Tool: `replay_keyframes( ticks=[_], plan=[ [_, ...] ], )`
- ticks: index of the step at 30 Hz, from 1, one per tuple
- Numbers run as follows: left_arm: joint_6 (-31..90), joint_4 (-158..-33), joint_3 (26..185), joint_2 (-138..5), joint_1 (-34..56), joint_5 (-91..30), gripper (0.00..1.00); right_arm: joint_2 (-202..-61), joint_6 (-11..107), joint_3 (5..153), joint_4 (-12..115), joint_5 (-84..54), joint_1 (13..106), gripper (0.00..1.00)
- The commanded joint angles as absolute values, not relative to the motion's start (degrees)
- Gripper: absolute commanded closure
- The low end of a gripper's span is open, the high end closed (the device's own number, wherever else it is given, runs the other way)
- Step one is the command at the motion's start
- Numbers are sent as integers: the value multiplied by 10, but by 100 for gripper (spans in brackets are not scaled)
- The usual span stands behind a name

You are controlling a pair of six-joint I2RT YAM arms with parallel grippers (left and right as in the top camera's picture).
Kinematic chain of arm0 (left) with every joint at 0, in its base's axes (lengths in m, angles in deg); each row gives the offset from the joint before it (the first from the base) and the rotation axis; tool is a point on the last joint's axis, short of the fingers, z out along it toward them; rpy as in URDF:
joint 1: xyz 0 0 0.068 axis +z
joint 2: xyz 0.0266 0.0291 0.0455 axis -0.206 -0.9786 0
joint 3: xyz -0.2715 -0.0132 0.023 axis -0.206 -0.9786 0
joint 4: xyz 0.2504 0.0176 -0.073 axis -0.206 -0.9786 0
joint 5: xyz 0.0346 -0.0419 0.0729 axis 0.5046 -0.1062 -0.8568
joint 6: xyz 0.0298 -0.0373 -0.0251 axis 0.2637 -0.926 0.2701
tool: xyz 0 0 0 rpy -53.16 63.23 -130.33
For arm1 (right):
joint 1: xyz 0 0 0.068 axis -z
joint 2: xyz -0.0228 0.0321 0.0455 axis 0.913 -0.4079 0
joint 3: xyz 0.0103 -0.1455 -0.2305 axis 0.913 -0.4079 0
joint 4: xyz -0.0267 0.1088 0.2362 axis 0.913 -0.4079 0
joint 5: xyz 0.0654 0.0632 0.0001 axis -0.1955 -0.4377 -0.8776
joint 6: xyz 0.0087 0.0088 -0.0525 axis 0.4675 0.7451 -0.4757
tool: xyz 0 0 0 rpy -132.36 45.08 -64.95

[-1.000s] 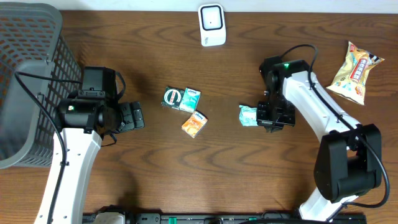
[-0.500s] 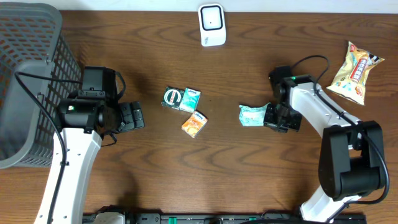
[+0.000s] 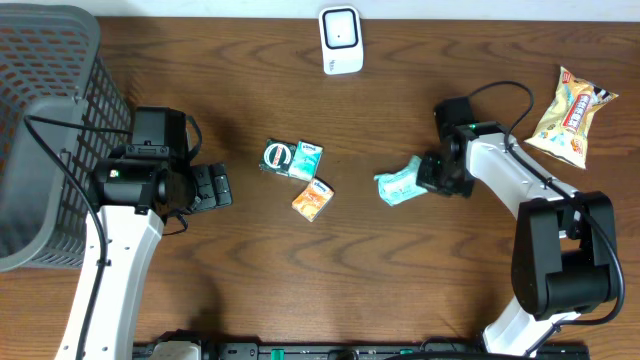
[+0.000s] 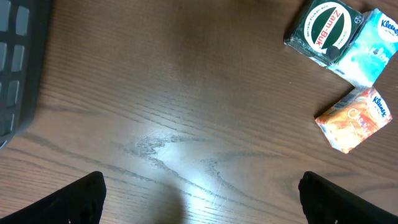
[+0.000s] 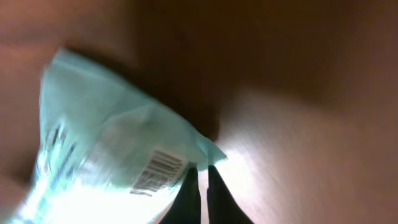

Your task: Scan the item barcode

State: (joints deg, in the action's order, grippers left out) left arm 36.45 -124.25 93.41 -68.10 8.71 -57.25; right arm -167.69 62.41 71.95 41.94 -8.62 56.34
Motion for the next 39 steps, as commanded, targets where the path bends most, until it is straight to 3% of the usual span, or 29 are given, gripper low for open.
replay_keyframes(
  ticks=[1,6,9,20,22,23,26,32,39],
  plan=[
    [359,-1244,931,-683,85,-575,2,-1686,588,717,462,-114,565,98],
    [359,-1244,931,-683,85,-575,2,-1686,556,719,562,-228,565,92],
    [359,-1244,931,-683,85,-575,2,-1685,556,731,555,-259,565,93],
    [359,-1244,931,-683,85,-575,2,-1683,528,880,317,-177,551,70],
    [359,-1244,931,-683,85,-576,2,-1683,528,912,272,-151,534,58],
    [359,-1244,931,-683,85,-576,2,-1683,528,919,258,-139,524,39],
    [359,-1244,931,-683,85,-575,2,-1684,548,918,240,-79,486,5],
    [359,-1244,931,-683,85,-575,2,-1712,655,889,242,88,405,1],
    [359,-1244,931,-683,85,-576,3,-1804,691,888,246,149,365,5]
  ],
)
